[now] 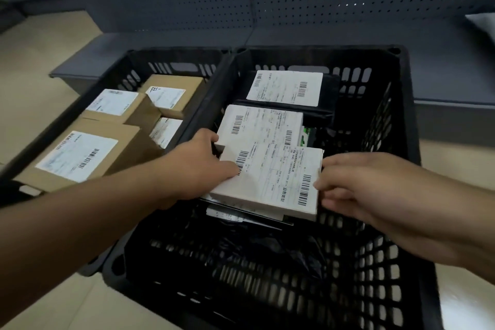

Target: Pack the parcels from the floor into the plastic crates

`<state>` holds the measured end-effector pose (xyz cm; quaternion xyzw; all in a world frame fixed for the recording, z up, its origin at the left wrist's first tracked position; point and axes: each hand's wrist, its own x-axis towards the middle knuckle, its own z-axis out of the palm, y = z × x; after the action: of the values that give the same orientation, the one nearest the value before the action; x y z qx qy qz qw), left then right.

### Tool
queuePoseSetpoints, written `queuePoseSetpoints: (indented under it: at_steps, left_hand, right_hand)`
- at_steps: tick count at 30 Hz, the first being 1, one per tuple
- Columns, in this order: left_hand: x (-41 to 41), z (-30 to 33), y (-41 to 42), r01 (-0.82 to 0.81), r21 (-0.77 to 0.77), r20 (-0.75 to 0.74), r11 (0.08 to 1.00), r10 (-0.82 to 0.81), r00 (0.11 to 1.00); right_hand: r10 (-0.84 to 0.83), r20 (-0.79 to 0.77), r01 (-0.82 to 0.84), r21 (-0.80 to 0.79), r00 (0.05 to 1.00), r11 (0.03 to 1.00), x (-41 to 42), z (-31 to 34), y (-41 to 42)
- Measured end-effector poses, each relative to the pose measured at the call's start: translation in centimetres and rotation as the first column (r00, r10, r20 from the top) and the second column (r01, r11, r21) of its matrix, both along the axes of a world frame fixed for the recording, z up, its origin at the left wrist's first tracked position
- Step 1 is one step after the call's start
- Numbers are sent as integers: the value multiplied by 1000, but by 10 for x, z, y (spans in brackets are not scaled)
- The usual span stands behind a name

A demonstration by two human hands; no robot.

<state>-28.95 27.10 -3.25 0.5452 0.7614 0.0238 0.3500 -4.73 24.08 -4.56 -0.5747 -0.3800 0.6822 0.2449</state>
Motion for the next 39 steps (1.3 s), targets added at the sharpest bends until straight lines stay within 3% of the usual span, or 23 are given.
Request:
queuePoseSetpoints:
  at_steps: [10, 16, 36, 39]
  left_hand:
    - [-3, -21, -3, 297, -66, -257, 953, -304, 917]
    - [-9, -29, 0, 473, -58, -475, 879, -441, 762]
    - [0, -31, 11, 471, -56, -483, 881, -436, 759]
    - [9, -26, 15, 490, -54, -496, 870, -449, 743]
  right_hand:
    - [21, -54, -25, -73, 998, 997, -22, -25, 3]
    - [-2, -113, -7, -75, 994, 997, -32, -34, 9]
    - [13, -150, -29, -103, 989, 994, -36, -37, 21]
    - [39, -85, -43, -45, 996, 998, -28, -26, 21]
